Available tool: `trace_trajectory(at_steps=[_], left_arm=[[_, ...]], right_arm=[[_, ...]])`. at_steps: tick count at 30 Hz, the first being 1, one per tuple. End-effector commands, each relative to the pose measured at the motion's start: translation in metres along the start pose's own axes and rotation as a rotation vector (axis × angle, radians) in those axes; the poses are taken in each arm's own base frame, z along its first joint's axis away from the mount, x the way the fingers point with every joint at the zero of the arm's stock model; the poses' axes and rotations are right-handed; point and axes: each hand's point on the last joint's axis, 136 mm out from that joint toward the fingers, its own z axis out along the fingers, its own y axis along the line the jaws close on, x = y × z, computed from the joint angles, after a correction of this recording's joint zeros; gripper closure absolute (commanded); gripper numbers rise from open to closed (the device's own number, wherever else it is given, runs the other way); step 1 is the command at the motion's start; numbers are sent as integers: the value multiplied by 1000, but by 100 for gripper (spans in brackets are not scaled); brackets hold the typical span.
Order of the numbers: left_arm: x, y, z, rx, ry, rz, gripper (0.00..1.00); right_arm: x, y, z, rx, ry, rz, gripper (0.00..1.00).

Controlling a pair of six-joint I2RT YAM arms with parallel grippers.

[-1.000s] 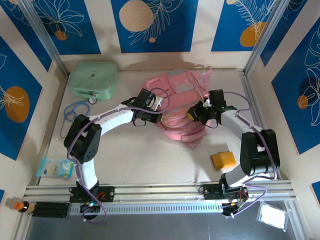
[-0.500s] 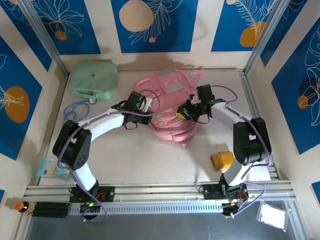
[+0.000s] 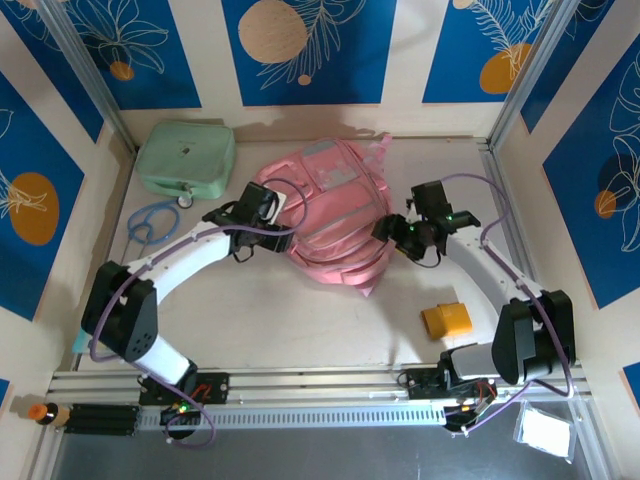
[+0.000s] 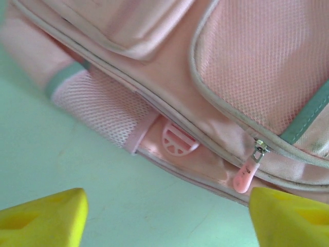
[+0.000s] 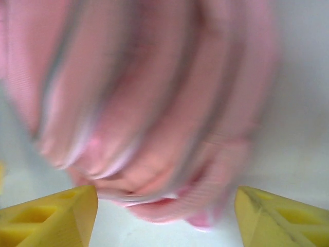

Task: Pack the student bag
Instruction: Unzip the student bag at the top-center of the table, then move the personal item to the middle-right of the table.

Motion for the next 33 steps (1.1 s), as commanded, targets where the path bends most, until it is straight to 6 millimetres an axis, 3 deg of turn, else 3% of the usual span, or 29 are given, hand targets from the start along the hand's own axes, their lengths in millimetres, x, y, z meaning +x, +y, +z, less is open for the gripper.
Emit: trace_trajectory(at_steps=[1, 6, 11, 20, 27, 33], left_arm=[[-20, 15, -22, -52, -67, -39, 13], [-36, 14, -33, -43, -143, -76, 4], [-47, 9, -35, -14, -174, -78, 1], [-55, -1, -27, 32, -173, -74, 0], [-60, -6, -24, 57, -167, -76, 0], [-59, -10, -23, 76, -152, -79, 0]], right_arm=[[26, -65, 1, 225, 50, 114, 27], [50, -102, 3, 297, 84, 282, 24], [64, -136, -8, 402, 47, 407, 22], [86, -159, -17, 460, 45, 501, 22], [80, -158, 3, 373, 61, 532, 23], [61, -110, 25, 109, 43, 430, 26]])
